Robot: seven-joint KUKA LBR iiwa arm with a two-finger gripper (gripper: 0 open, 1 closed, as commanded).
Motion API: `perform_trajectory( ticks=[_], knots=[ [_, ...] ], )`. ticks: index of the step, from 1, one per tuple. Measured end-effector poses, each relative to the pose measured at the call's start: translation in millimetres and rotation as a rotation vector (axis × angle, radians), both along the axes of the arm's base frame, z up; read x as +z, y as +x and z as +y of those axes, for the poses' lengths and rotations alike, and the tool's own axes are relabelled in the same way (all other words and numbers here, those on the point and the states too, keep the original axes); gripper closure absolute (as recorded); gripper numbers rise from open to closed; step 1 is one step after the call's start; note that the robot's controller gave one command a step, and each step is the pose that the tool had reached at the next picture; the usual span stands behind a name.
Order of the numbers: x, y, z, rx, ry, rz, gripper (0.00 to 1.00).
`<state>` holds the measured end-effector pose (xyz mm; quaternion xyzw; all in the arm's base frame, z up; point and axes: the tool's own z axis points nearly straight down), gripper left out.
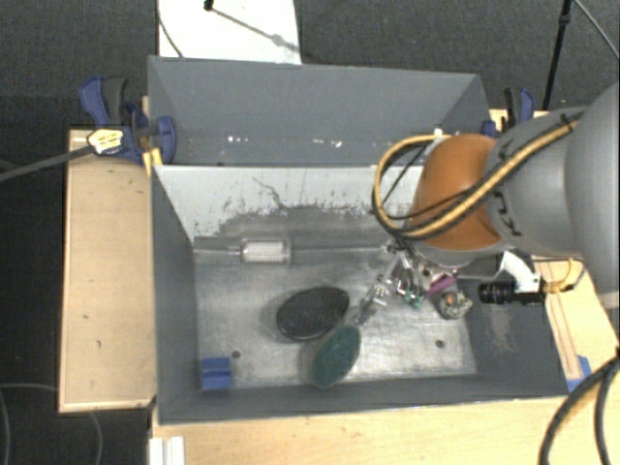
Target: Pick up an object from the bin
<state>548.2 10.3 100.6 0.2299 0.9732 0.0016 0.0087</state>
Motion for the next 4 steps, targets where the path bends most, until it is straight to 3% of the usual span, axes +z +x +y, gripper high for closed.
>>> perform_trajectory(
  ticks=[1, 2, 3, 4],
  knots=[
    [12, 26.0, -13, 0.435, -0.005, 0.011, 0.00],
    [-29, -38.5, 37, 0.466, -0.004, 0.009, 0.00],
    [-28, -20.3, 62, 0.540, -0.006, 0.010, 0.00],
    [-29, 9.1, 90, 0.440, -0.003, 0.012, 0.00]
  ],
)
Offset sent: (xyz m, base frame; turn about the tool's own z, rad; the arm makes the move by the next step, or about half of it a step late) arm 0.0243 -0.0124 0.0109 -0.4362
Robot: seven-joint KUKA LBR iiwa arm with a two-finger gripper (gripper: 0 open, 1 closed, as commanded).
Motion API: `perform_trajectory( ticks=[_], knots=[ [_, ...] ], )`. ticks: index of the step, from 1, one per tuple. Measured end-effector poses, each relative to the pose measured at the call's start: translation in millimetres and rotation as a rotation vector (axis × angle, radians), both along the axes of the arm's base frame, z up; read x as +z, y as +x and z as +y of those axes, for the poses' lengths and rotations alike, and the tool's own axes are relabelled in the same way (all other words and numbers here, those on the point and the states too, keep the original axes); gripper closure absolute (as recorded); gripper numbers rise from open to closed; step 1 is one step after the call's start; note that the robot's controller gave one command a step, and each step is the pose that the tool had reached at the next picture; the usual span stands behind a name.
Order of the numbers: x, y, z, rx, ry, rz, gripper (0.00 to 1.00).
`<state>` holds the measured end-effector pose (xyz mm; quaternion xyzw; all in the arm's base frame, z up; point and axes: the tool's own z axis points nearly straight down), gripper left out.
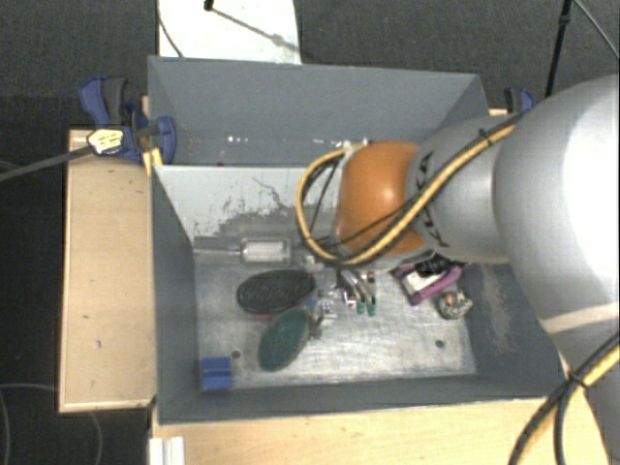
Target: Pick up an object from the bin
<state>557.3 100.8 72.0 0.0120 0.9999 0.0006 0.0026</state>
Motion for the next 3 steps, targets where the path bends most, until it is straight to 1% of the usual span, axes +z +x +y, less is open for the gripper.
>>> perform_trajectory(
  ticks=[1, 2, 3],
  knots=[
    [5, -7.6, 57, 0.225, 0.001, -0.001, 0.00],
    [-1, 7.0, 110, 0.104, -0.004, 0.000, 0.00],
    [60, -4.9, 150, -0.136, -0.001, 0.001, 0.00]
  ],
)
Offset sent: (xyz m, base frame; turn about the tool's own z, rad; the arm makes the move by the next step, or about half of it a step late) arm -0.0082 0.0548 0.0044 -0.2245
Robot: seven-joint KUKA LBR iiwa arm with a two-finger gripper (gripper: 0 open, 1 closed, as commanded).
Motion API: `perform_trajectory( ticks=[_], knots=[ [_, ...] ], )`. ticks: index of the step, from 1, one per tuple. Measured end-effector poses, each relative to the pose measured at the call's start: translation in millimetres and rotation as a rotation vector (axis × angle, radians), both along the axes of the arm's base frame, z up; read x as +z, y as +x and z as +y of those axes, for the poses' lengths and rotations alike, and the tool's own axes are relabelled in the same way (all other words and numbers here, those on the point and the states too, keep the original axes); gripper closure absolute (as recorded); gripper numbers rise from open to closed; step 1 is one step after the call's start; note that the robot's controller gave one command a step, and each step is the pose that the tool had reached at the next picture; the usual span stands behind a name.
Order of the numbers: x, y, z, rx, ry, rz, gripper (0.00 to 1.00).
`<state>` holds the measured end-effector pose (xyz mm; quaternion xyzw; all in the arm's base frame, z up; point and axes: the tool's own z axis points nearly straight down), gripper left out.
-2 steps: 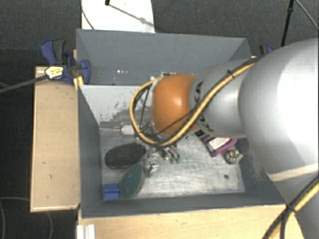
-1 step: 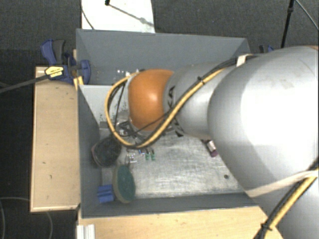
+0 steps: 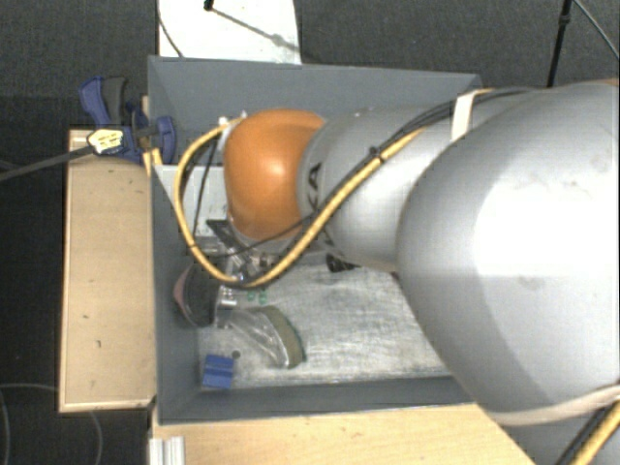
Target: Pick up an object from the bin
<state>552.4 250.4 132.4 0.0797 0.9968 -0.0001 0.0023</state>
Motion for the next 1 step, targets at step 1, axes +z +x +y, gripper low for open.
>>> perform_trajectory(
  ticks=[1],
  knots=[
    [-38.5, 19.1, -4.3, 0.219, 0.001, 0.002, 0.00]
  ],
)
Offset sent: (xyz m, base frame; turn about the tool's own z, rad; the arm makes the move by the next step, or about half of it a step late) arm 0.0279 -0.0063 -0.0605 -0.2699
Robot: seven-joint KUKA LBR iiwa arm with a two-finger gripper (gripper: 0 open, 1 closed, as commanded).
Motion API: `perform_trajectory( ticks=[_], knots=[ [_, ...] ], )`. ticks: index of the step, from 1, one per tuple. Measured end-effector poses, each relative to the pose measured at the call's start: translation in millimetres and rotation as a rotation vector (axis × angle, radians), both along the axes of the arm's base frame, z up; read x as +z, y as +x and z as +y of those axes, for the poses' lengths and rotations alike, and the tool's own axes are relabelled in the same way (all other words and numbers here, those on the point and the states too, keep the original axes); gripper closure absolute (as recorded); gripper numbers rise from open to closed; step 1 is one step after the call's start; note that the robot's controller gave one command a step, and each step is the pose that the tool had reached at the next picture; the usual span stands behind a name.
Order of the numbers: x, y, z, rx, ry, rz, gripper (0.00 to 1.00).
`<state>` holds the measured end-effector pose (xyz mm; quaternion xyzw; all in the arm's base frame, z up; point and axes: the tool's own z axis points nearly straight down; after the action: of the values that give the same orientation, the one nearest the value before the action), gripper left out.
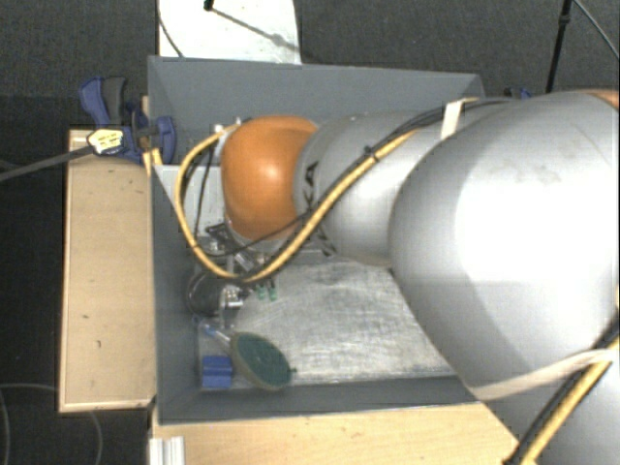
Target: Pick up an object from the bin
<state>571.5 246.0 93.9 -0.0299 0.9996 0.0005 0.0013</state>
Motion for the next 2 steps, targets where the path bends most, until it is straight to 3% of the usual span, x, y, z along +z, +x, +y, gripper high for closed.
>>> perform_trajectory(
  ticks=[1, 2],
  knots=[
    [-21.7, -12.8, 0.8, 0.715, -0.004, -0.003, 0.00],
    [-20.6, -12.8, 0.3, 0.710, -0.004, -0.002, 1.00]
  ],
)
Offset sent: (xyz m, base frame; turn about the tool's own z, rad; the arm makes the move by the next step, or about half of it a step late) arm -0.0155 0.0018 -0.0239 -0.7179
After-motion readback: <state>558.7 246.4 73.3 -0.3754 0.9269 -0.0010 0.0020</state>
